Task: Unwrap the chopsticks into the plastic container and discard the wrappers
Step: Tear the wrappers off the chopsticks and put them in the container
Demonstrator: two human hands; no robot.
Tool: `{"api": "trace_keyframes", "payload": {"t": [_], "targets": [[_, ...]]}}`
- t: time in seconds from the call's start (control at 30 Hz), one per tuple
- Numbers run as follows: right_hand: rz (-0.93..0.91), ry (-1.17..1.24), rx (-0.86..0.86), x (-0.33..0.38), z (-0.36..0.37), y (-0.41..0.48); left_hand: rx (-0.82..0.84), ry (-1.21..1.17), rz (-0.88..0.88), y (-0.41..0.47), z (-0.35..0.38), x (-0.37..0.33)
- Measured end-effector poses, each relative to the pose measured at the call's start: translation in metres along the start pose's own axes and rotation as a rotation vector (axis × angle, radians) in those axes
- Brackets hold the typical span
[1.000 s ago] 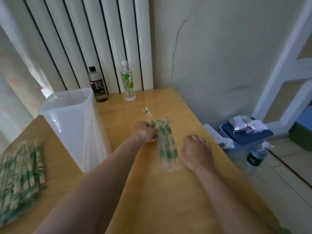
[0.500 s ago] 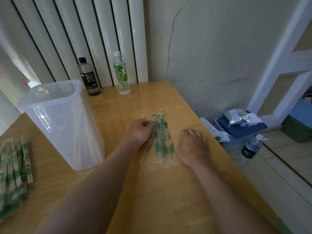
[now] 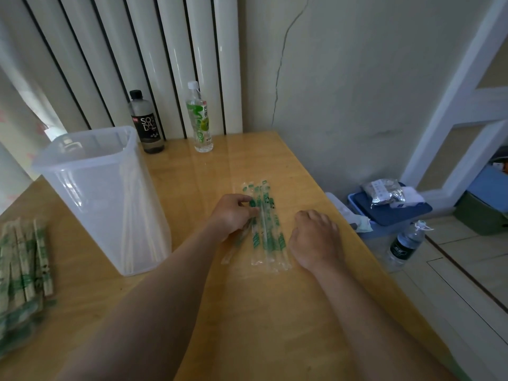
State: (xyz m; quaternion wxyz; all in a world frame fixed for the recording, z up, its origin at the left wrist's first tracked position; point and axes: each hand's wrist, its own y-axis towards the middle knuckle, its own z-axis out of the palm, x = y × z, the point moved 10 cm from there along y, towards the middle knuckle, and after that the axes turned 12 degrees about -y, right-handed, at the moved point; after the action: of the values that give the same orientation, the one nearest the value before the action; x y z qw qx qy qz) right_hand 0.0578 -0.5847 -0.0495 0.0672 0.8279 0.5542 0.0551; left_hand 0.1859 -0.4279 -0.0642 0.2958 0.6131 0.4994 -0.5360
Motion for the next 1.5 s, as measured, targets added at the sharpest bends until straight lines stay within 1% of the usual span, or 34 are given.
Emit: {"api": "trace_keyframes", "payload": {"t": [0.13,0.2,0.37,0.57,0.7,0.8,0.87,0.93,1.03,1.1,1.17,1.27,1.33,1.43,1.5], "targets": [[-0.002,0.005,-0.011,0.0,0.0,0.0,0.027,0.004,-0.02,-0.001,0.002,-0.001],[-0.001,0.006,-0.016,0.0,0.0,0.001,0.028,-0.032,-0.022,-0.001,0.001,0.0],[-0.001,0.005,-0.019,-0.001,0.0,0.002,-0.045,-0.094,0.01,-0.009,-0.006,-0.002],[-0.002,0.013,-0.02,-0.003,0.001,0.003,-0.122,-0.206,-0.011,-0.03,-0.015,-0.005],[0.014,0.041,-0.001,-0.006,0.0,0.002,-0.079,-0.089,0.024,-0.062,-0.025,-0.012],[0.058,0.16,0.008,-0.012,-0.005,0.0,-0.035,-0.036,0.08,-0.094,-0.04,-0.02],[0.044,0.225,-0.07,-0.002,-0.023,-0.003,-0.022,0.002,0.11,-0.113,-0.056,-0.021],[-0.035,0.282,-0.216,0.026,-0.054,-0.012,-0.045,0.067,0.14,-0.129,-0.079,-0.019],[-0.228,0.397,-0.381,0.091,-0.098,-0.038,-0.103,0.104,0.169,-0.15,-0.118,-0.011],[-0.377,0.465,-0.434,0.139,-0.116,-0.06,-0.141,0.116,0.184,-0.166,-0.143,-0.006],[-0.496,0.507,-0.414,0.186,-0.122,-0.081,-0.155,0.173,0.203,-0.181,-0.166,-0.002],[-0.605,0.546,-0.34,0.246,-0.115,-0.105,-0.193,0.27,0.217,-0.202,-0.205,0.009],[-0.641,0.579,-0.213,0.282,-0.101,-0.115,-0.333,0.415,0.217,-0.218,-0.241,0.017],[-0.655,0.593,0.016,0.328,-0.079,-0.126,-0.598,0.721,0.136,-0.244,-0.295,0.038],[-0.635,0.584,0.105,0.351,-0.067,-0.13,-0.64,0.82,0.139,-0.251,-0.313,0.055]]}}
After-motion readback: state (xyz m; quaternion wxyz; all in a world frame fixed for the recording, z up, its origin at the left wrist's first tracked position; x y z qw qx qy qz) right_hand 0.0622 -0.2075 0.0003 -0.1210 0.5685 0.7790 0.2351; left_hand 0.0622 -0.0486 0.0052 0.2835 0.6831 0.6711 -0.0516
